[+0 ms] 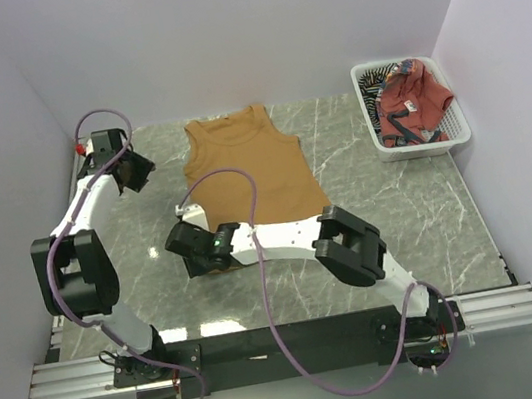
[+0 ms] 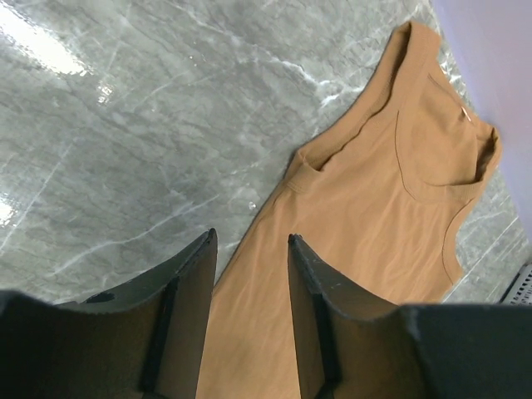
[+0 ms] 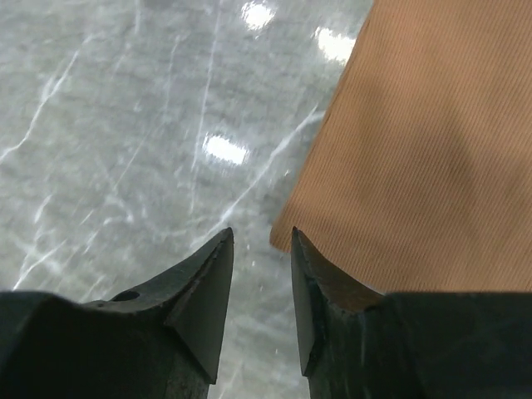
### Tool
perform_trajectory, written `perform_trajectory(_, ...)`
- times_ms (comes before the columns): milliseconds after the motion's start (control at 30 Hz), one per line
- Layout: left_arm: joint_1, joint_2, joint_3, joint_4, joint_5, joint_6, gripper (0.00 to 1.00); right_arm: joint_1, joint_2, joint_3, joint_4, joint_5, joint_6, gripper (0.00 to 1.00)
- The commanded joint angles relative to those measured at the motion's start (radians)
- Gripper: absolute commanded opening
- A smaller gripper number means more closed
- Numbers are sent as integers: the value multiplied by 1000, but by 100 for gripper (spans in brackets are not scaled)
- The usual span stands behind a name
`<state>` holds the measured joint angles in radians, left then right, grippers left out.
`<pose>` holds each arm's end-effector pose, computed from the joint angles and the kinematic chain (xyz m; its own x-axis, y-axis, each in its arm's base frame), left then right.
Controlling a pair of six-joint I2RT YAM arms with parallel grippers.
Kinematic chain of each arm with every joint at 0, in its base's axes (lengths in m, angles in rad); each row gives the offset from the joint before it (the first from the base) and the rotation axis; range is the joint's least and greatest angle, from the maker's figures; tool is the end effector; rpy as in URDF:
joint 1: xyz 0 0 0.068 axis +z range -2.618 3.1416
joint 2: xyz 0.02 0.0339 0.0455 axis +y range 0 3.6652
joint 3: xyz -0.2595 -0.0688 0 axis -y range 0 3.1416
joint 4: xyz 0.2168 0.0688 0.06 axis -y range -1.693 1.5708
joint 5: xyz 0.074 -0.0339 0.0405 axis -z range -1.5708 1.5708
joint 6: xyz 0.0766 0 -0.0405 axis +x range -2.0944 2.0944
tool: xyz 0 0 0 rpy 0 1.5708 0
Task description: Fold and stack the tank tops
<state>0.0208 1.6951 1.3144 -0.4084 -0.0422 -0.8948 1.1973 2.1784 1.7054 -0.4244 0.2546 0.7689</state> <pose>0.3816 0.0112 0.2393 -0.4046 -0.7880 -0.4641 -0.5851 0.6131 -0.5308 0.1934 0.4407 0.1654 -0.7917 -0.1758 -0.5851 -0.4080 0.8650 0.2922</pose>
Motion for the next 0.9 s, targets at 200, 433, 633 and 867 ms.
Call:
perform_trajectory(200, 8, -34, -27, 51, 34, 17, 43, 24, 84, 103, -96, 127, -23, 44)
perform_trajectory(433, 5, -37, -110, 97, 80, -15, 41, 48, 109, 90, -106, 120, -59, 29)
perform_trajectory(633, -43, -86, -236, 147, 71, -52, 41, 47, -100, -219, 48, 32, -120, 9)
perform_trajectory(867, -102, -124, -398, 256, 71, -110, 46, 51, -343, -521, 140, -103, -146, 5)
